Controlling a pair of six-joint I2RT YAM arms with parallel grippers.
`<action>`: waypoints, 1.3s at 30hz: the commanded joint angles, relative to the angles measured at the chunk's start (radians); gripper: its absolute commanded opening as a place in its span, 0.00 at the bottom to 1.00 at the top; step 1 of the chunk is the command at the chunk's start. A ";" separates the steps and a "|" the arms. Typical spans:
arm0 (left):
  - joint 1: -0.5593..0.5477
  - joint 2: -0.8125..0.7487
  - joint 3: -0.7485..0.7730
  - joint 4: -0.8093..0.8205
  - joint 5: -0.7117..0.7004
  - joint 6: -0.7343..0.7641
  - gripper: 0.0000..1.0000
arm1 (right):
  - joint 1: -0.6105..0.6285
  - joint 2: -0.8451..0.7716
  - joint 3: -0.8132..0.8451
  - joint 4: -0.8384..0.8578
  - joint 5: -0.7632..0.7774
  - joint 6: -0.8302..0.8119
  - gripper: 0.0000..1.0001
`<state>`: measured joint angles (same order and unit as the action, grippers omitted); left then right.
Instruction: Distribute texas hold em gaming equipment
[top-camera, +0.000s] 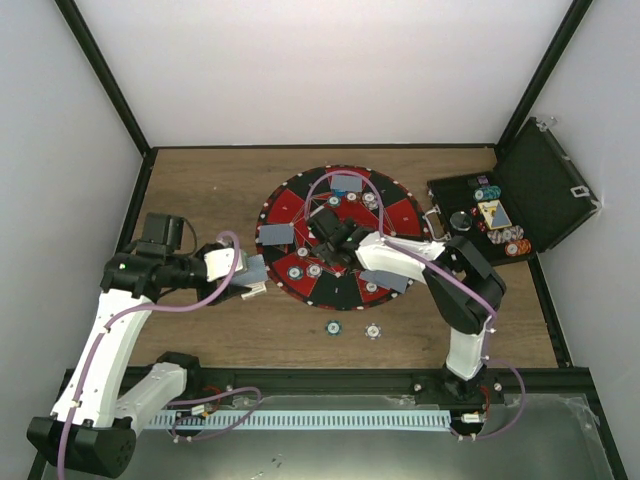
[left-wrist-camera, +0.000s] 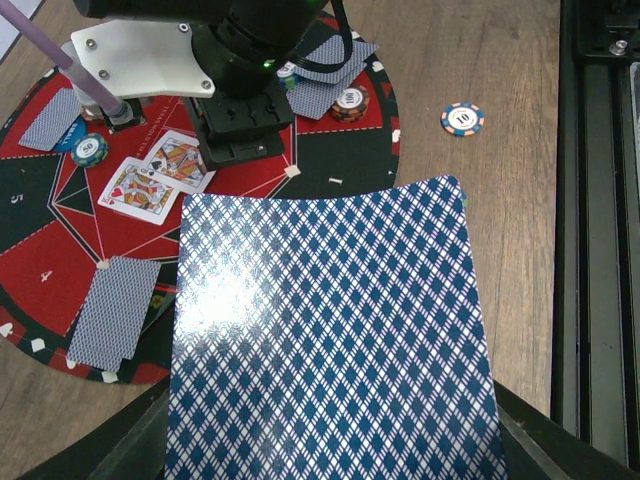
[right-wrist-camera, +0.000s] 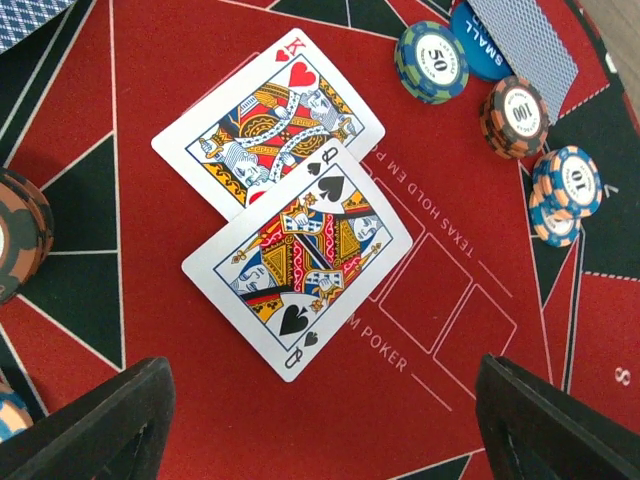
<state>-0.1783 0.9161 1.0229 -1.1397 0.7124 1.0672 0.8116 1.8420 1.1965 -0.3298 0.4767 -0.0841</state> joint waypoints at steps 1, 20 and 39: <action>0.000 -0.014 0.025 -0.004 0.036 0.006 0.11 | -0.013 0.000 -0.001 -0.049 -0.023 0.111 0.84; 0.001 0.003 0.018 0.014 0.033 0.012 0.11 | -0.117 0.176 0.049 -0.004 -0.018 0.099 0.82; 0.000 -0.001 0.006 0.015 0.038 0.017 0.11 | -0.130 -0.053 0.205 -0.161 -0.246 0.296 0.86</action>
<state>-0.1783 0.9245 1.0229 -1.1385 0.7124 1.0691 0.6884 1.9614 1.3155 -0.3965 0.3855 0.0593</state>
